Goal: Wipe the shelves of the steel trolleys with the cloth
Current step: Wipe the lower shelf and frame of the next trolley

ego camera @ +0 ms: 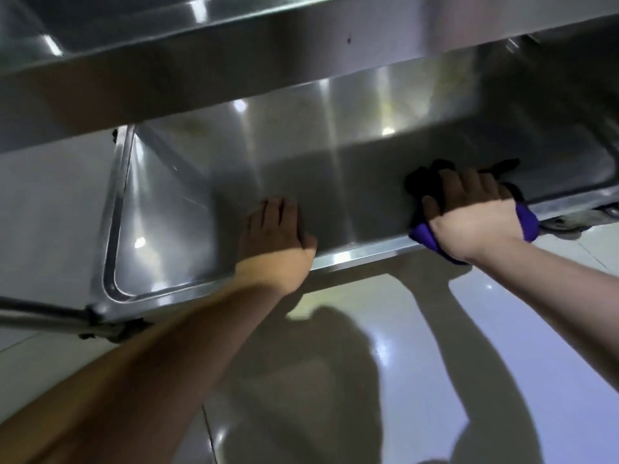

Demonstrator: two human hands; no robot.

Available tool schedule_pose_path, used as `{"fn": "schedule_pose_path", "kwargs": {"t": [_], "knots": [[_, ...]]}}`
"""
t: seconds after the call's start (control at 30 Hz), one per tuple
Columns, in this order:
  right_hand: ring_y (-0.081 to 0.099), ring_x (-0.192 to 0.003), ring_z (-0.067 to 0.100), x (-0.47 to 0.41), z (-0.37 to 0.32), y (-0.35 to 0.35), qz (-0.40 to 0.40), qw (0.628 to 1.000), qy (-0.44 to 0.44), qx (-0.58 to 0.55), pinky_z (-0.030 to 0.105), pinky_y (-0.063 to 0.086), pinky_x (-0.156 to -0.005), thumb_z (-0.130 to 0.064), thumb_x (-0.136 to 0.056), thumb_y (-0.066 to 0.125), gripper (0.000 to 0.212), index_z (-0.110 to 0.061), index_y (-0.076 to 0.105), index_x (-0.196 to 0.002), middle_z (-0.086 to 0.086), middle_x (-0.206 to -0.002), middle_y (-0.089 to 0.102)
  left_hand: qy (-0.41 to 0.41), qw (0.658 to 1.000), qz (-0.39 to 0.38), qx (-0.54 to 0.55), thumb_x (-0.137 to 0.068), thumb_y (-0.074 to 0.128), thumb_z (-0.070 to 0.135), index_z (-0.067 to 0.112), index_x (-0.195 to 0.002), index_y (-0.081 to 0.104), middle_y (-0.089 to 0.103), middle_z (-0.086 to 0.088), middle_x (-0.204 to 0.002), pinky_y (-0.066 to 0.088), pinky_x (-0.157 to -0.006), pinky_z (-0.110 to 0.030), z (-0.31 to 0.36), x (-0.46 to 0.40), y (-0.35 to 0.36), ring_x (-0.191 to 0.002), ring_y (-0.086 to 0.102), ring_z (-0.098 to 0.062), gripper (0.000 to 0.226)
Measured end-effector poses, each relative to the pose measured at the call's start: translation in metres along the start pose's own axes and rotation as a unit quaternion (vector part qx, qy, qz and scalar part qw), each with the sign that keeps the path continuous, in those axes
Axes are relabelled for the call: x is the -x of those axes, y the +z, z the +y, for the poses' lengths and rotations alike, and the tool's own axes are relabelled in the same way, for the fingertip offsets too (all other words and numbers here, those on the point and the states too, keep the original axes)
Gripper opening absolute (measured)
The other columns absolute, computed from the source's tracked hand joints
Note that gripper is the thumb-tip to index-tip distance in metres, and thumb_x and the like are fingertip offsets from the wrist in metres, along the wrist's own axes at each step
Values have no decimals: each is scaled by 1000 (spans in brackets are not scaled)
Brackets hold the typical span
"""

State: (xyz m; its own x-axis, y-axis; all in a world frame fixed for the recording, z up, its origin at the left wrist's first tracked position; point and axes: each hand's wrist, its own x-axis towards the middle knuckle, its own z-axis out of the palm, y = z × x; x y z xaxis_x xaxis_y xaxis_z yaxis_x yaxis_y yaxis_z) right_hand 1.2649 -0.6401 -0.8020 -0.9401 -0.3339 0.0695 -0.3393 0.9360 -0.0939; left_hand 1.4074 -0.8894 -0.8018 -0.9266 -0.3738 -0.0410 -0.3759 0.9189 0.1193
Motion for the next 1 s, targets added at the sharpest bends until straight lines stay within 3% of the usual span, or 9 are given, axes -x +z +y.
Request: {"fn": "schedule_pose_path", "kwargs": {"t": [0.13, 0.27, 0.37, 0.47, 0.57, 0.63, 0.77, 0.83, 1.0], "knots": [[24, -153, 29, -1, -64, 1, -88, 992, -90, -13, 45, 22, -121, -50, -104, 38, 65, -19, 28, -160, 10, -165, 29, 21, 998, -50, 14, -101, 46, 35, 13, -157, 36, 32, -13, -164, 24, -123, -42, -7, -5, -12, -150, 29, -34, 62], [5, -159, 20, 3, -105, 6, -126, 979, -157, -15, 43, 10, -127, -52, -105, 28, 68, -24, 13, -165, 1, -173, 13, 46, 996, -56, 54, -104, 50, 35, 16, -159, 34, 26, -7, -168, 21, -124, -37, -39, 12, -25, -153, 25, -28, 60], [2, -159, 18, 4, -128, 9, -133, 974, -185, -11, 43, 8, -127, -55, -105, 22, 68, -26, 9, -165, -2, -174, 7, 9, 998, -48, 33, -103, 48, 43, 21, -158, 34, 31, -4, -166, 25, -124, -39, -84, 42, -28, -151, 30, -27, 61], [1, -159, 16, 3, -154, 13, -134, 972, -192, -3, 42, 7, -127, -56, -105, 21, 68, -27, 9, -165, -4, -174, 7, -62, 995, -71, 16, -105, 44, 48, 23, -165, 21, 16, -2, -174, 9, -129, -37, -138, 63, -31, -160, 13, -25, 69], [5, -159, 17, -2, -176, 16, -129, 974, -187, -1, 44, 10, -127, -55, -105, 22, 67, -27, 13, -165, -3, -173, 11, -102, 991, -83, -1, -105, 44, 52, 21, -166, 19, 14, -5, -174, 7, -130, -40, -181, 78, -34, -161, 10, -29, 73], [10, -159, 21, -9, -188, 17, -119, 978, -173, -6, 46, 13, -126, -54, -106, 25, 66, -24, 17, -164, 1, -172, 16, -105, 991, -87, -10, -104, 35, 56, 21, -165, 22, 18, -7, -174, 10, -131, -41, -195, 90, -35, -160, 13, -32, 72], [12, -158, 25, -20, -233, 23, -97, 987, -123, -29, 49, 13, -126, -52, -107, 25, 66, -19, 19, -164, 5, -171, 19, -54, 993, -82, -59, -95, 0, 55, 9, -165, 19, 19, -18, -172, 13, -128, -49, -198, 102, -25, -158, 15, -39, 86], [9, -159, 25, -21, -264, 29, -94, 988, -119, -38, 50, 10, -127, -51, -107, 24, 67, -18, 17, -164, 5, -172, 16, -44, 994, -65, -69, -97, -4, 49, 3, -165, 17, 18, -25, -170, 13, -127, -56, -198, 104, -15, -157, 15, -45, 85], [8, -159, 21, 2, -311, 34, -95, 968, -226, -45, 44, 8, -127, -52, -107, 24, 66, -22, 16, -165, 2, -173, 15, -28, 990, -69, -120, -99, -15, 47, 3, -165, 10, 11, -27, -171, 4, -127, -58, -204, 104, -1, -158, 5, -48, 84]]}}
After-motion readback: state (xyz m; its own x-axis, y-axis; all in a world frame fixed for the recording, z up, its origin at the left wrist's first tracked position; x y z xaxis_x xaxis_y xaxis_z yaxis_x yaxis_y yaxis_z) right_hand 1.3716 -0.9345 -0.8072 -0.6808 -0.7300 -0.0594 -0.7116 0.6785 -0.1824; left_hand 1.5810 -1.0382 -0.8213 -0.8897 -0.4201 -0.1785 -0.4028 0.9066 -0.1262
